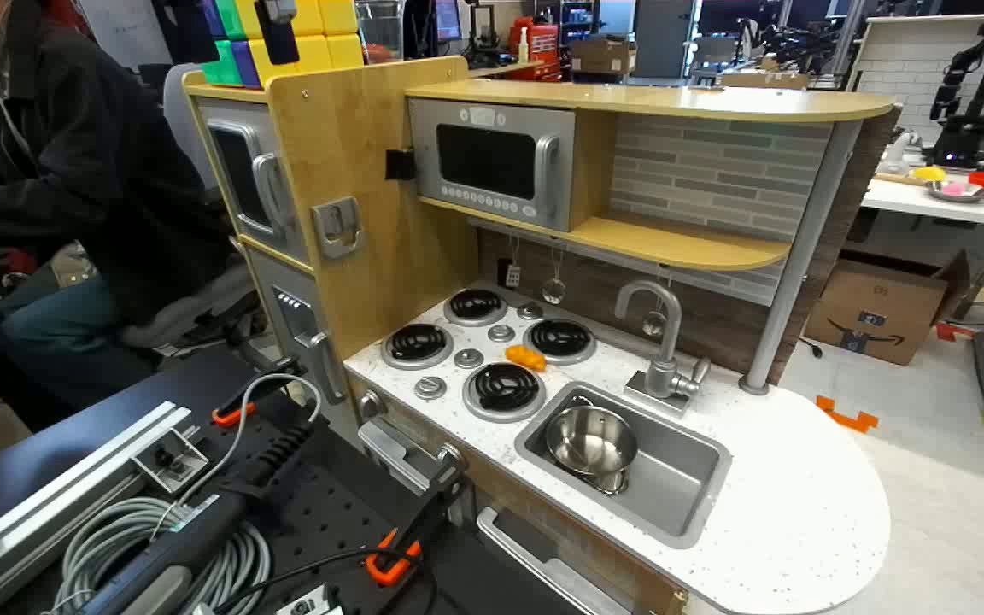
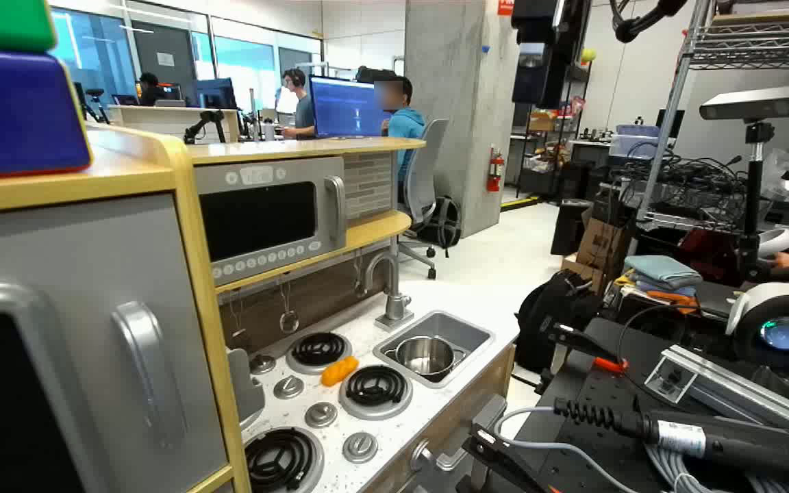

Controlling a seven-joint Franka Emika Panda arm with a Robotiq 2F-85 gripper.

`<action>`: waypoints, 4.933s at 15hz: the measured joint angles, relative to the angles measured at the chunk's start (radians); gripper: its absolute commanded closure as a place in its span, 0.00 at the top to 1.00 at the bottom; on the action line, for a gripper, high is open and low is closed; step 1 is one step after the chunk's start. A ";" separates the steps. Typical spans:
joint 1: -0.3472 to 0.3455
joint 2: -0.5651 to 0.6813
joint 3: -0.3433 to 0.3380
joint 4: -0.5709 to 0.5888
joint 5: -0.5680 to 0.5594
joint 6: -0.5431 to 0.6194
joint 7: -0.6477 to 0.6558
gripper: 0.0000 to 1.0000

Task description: Put the orange object in the pot in the sink

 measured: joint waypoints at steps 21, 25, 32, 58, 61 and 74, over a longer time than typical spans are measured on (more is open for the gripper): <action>0.026 -0.001 -0.086 -0.006 -0.019 -0.072 -0.389 1.00; 0.026 0.001 -0.150 -0.014 -0.068 -0.072 -0.631 1.00; 0.026 0.012 -0.198 -0.025 -0.131 -0.069 -1.010 1.00; -0.015 0.684 -0.105 0.156 -0.136 0.235 -0.896 1.00; -0.016 0.693 -0.104 0.170 -0.136 0.229 -0.892 1.00; -0.040 0.914 -0.068 0.235 -0.241 0.447 -0.683 1.00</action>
